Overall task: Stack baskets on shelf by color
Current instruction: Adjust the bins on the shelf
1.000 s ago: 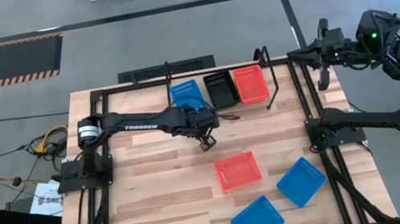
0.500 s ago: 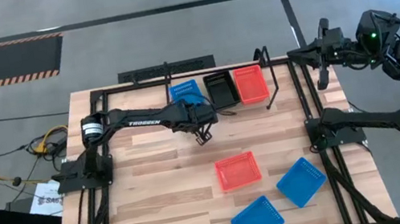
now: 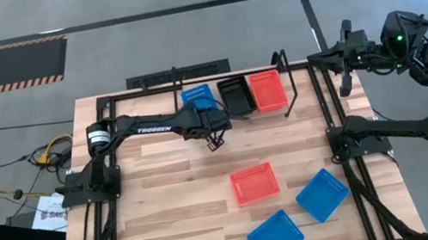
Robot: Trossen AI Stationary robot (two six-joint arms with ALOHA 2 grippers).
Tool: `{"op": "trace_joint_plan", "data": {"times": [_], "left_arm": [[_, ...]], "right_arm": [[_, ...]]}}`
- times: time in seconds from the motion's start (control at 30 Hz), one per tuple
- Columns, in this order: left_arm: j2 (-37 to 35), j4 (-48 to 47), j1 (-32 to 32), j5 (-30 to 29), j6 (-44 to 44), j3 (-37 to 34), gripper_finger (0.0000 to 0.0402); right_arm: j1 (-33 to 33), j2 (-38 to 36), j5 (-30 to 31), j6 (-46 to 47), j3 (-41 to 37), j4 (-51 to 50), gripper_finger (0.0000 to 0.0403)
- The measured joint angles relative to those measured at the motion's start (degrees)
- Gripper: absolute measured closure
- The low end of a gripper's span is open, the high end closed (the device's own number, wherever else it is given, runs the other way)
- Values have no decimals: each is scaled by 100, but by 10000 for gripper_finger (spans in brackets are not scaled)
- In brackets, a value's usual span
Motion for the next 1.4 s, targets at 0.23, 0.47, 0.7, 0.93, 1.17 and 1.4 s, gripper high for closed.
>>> {"op": "trace_joint_plan", "data": {"times": [0.23, 0.47, 0.7, 0.93, 1.17, 1.4], "left_arm": [[-4, 339, -18, 13, 57, 17, 401], [-4, 418, -262, 150, 52, 346, 401], [-32, 305, -43, -615, -301, 1591, 401], [-31, 150, 744, 54, -1318, 1779, 401], [-17, -274, 1080, 402, -1585, 1732, 401], [-17, -394, 1201, 309, -1375, 1731, 401]], "right_arm": [[0, 0, 0, 0, 0, 0, 397], [0, 0, 0, 0, 0, 0, 397], [0, 7, -2, 2, 0, 1, 397], [0, 7, -2, 18, 0, 0, 398], [0, 7, -4, 111, 0, -13, 397], [0, 4, -4, 101, 0, -11, 397]]}}
